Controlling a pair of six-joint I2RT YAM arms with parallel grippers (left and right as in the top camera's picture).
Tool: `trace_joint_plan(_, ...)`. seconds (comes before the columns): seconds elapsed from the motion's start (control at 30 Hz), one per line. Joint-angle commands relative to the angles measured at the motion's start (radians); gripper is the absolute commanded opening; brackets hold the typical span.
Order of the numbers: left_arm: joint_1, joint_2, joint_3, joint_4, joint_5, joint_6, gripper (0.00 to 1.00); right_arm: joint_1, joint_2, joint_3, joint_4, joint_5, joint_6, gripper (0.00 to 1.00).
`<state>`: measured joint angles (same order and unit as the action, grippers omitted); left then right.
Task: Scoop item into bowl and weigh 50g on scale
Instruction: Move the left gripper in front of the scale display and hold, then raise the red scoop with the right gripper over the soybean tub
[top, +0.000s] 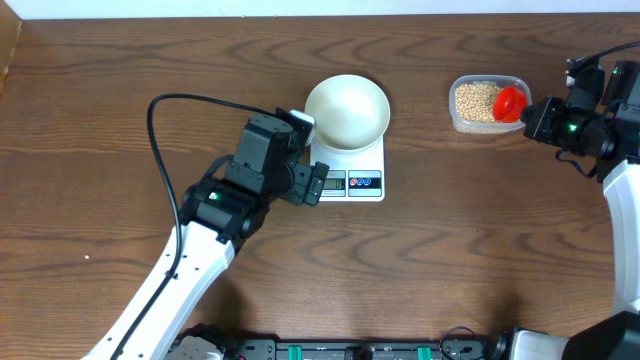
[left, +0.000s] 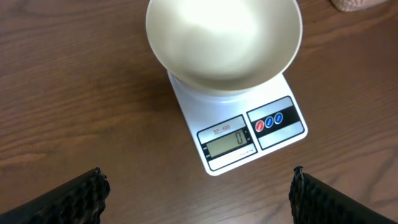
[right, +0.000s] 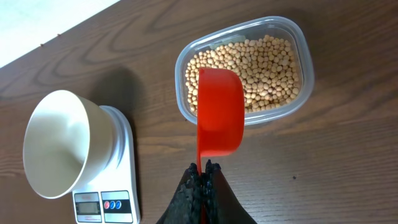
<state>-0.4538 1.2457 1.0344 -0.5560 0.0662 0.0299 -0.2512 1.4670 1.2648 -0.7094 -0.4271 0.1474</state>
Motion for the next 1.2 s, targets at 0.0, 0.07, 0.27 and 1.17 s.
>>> trace_joint_plan(0.0, -0.002, -0.04, -0.056, -0.001, 0.013, 0.005, 0.95, -0.003, -0.001, -0.003, 0.002, 0.003, -0.018, 0.01)
trace_joint_plan(0.07, -0.002, -0.061, -0.095, 0.011, 0.013, -0.009, 0.95, -0.003, -0.001, -0.003, 0.002, 0.003, -0.018, 0.01)
trace_joint_plan(0.27, -0.002, -0.142, -0.206, 0.098, 0.013, -0.053, 0.95, -0.003, -0.001, -0.003, 0.002, 0.003, -0.018, 0.01)
trace_joint_plan(1.17, -0.001, -0.103, -0.21, 0.089, 0.012, -0.05, 0.95, 0.006, -0.001, 0.005, -0.038, 0.061, -0.019, 0.01)
